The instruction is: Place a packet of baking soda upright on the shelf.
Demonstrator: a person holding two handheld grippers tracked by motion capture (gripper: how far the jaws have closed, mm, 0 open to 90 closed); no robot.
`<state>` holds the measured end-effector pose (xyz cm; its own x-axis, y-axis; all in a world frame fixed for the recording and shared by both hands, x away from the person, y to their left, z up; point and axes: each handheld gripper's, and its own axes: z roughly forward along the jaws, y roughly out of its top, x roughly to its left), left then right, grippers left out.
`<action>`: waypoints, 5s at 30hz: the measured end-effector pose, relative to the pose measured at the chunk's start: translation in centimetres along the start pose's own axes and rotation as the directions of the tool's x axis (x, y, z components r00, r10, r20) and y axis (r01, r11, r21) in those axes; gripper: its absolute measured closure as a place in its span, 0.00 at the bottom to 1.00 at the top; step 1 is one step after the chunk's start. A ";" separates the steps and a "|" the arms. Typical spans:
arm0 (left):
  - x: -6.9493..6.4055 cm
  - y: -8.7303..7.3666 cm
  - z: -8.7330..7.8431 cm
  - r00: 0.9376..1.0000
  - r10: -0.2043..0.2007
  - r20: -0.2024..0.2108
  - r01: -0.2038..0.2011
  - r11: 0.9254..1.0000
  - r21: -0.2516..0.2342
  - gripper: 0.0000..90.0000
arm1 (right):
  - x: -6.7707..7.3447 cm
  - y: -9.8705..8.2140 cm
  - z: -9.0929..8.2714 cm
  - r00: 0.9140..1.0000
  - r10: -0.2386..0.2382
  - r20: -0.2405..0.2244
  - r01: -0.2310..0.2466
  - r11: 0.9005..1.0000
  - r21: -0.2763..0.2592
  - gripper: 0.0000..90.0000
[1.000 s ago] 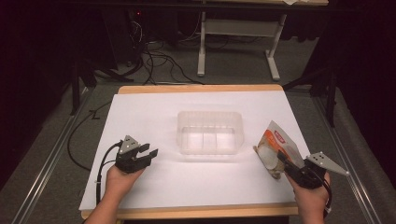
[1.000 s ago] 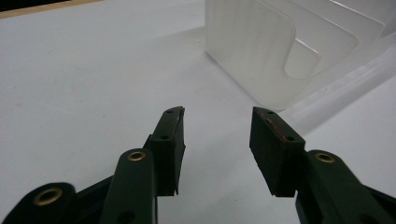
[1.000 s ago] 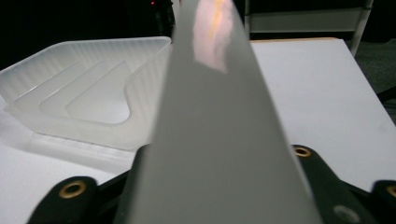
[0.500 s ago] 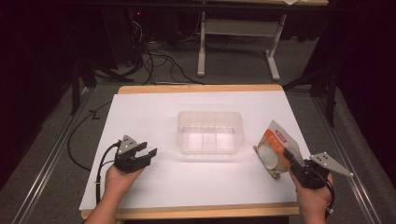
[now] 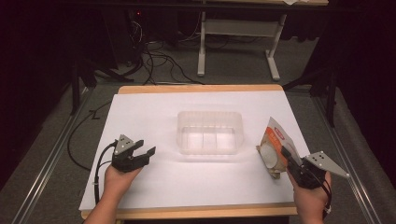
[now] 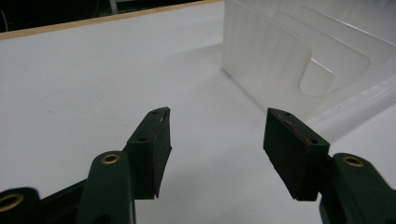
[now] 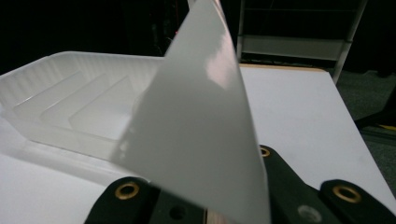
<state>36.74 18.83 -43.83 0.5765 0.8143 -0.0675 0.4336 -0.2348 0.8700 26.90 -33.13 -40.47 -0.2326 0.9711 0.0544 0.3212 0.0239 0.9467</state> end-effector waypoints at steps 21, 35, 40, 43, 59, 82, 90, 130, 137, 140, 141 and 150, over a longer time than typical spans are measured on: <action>-0.1 0.0 0.0 1.000 0.006 -0.007 -0.006 1.000 -0.011 0.41 | 0.9 3.3 -2.2 0.999 0.049 -0.018 -0.051 0.989 -0.139 1.00; 0.4 0.0 -0.4 0.999 -0.027 -0.034 0.027 0.999 -0.018 0.49 | 4.2 7.9 -1.4 0.995 0.026 -0.094 -0.042 0.983 -0.177 1.00; 0.5 0.0 -0.5 0.999 -0.031 -0.033 0.030 0.999 -0.025 0.49 | 6.4 9.4 -0.3 0.993 0.014 -0.121 -0.035 0.984 -0.173 1.00; 0.5 0.0 -0.6 0.999 -0.035 -0.033 0.034 0.999 -0.029 0.49 | 7.1 9.6 0.3 0.991 0.016 -0.130 -0.038 0.985 -0.168 1.00; 0.5 0.0 -1.0 0.998 -0.050 -0.039 0.049 0.998 -0.045 0.49 | 10.9 9.8 4.8 0.984 0.031 -0.176 -0.055 0.990 -0.130 1.00; 0.4 0.1 -1.1 0.999 -0.027 -0.022 0.026 0.998 -0.050 0.49 | 17.2 10.1 12.6 0.975 0.019 -0.219 -0.041 0.995 -0.094 1.00; 0.4 0.2 -1.1 0.999 -0.029 -0.020 0.028 0.998 -0.057 0.49 | 17.4 10.1 14.3 0.982 0.034 -0.184 -0.049 0.996 -0.079 1.00; 0.6 0.4 -1.0 1.000 -0.022 -0.006 0.022 0.998 -0.059 0.49 | 19.2 7.0 17.8 0.976 0.082 -0.202 -0.089 0.996 -0.029 1.00; 0.5 0.3 -1.0 1.000 -0.018 -0.005 0.018 0.998 -0.055 0.49 | 19.1 6.2 17.7 0.975 0.075 -0.209 -0.084 0.996 -0.035 1.00; 0.5 0.3 -1.0 1.000 -0.018 -0.004 0.018 0.998 -0.055 0.49 | 19.1 6.0 17.6 0.975 0.075 -0.209 -0.084 0.996 -0.034 1.00; 0.5 0.3 -0.9 1.000 -0.018 -0.004 0.018 0.998 -0.055 0.49 | 19.1 5.8 17.6 0.975 0.076 -0.208 -0.084 0.996 -0.032 1.00; 0.4 0.3 -1.0 1.000 -0.017 -0.003 0.017 0.998 -0.054 0.49 | 19.0 5.1 17.4 0.977 0.061 -0.206 -0.069 0.997 -0.032 1.00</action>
<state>36.47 19.62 -43.09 0.5674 0.8195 -0.0808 0.4053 -0.1924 0.8937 40.07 -10.41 -40.08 -0.3969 0.9007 0.1765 0.3067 -0.0511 0.9504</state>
